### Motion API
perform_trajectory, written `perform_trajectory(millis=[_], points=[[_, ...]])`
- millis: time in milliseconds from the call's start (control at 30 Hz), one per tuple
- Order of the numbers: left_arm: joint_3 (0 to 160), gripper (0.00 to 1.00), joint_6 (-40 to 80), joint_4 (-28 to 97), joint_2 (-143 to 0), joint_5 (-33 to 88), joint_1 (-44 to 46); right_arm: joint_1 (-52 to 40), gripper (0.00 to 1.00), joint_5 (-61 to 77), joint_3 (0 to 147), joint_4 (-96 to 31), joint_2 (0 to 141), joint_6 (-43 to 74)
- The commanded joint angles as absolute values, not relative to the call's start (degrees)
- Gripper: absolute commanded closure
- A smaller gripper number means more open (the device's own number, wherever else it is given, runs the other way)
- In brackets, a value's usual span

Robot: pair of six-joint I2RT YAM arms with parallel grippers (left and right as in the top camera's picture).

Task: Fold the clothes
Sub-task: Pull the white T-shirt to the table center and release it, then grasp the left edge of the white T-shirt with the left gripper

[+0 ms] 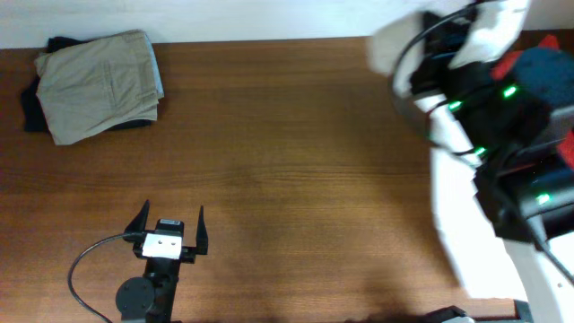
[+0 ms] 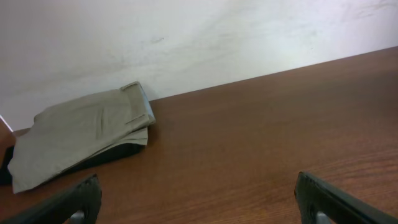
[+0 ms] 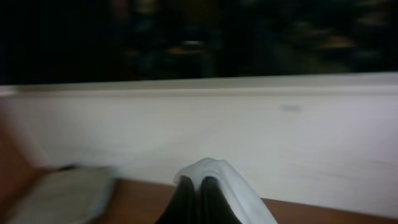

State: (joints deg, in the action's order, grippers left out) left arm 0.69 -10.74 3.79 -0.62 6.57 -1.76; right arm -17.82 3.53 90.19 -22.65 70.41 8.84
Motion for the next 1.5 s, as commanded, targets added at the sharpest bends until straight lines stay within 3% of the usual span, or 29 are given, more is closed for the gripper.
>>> perform_trajectory(millis=[0,200,367,433,467,500,567,633,833,967,1233,1467], points=[[0.5,0.01,-11.1,4.0,-0.3,6.3,-2.1,-30.5,0.96,9.6,90.2,-21.9,75.4,12.8],[0.5,0.01,-11.1,4.0,-0.3,6.3,-2.1,-45.4,0.96,11.9,90.2,-21.4,81.8,17.0],[0.5,0.01,-11.1,4.0,-0.3,6.4,-2.1,-46.7,0.95,9.4,90.2,-21.2,82.5,16.8],[0.5,0.01,-11.1,4.0,-0.3,6.3,-2.1,-45.5,0.87,9.0,90.2,-21.2,82.4,16.8],[0.5,0.01,-11.1,4.0,-0.3,6.3,-2.1,-44.8,0.73,9.0,90.2,-21.4,82.5,16.8],[0.5,0.01,-11.1,4.0,-0.3,6.3,-2.1,-44.1,0.67,9.0,90.2,-21.9,82.5,16.8],[0.5,0.01,-11.1,4.0,-0.3,6.4,-2.1,-43.5,0.62,9.0,90.2,-22.6,82.8,16.8],[0.5,0.01,-11.1,4.0,-0.3,6.3,-2.1,-43.4,0.26,8.8,90.2,-23.4,83.5,16.8],[0.5,0.01,-11.1,4.0,-0.3,6.3,-2.1,-41.2,0.01,-1.9,90.2,-28.6,83.1,15.5],[0.5,0.01,-11.1,4.0,-0.3,6.3,-2.1,-34.8,0.01,-7.8,90.2,-35.5,81.0,15.5],[0.5,0.01,-11.1,4.0,-0.3,6.3,-2.1,-13.4,0.01,-9.7,90.2,-52.0,80.2,15.5],[0.5,0.01,-11.1,4.0,-0.3,6.3,-2.1,-0.3,0.01,-9.7,90.2,-60.8,83.5,15.5]])
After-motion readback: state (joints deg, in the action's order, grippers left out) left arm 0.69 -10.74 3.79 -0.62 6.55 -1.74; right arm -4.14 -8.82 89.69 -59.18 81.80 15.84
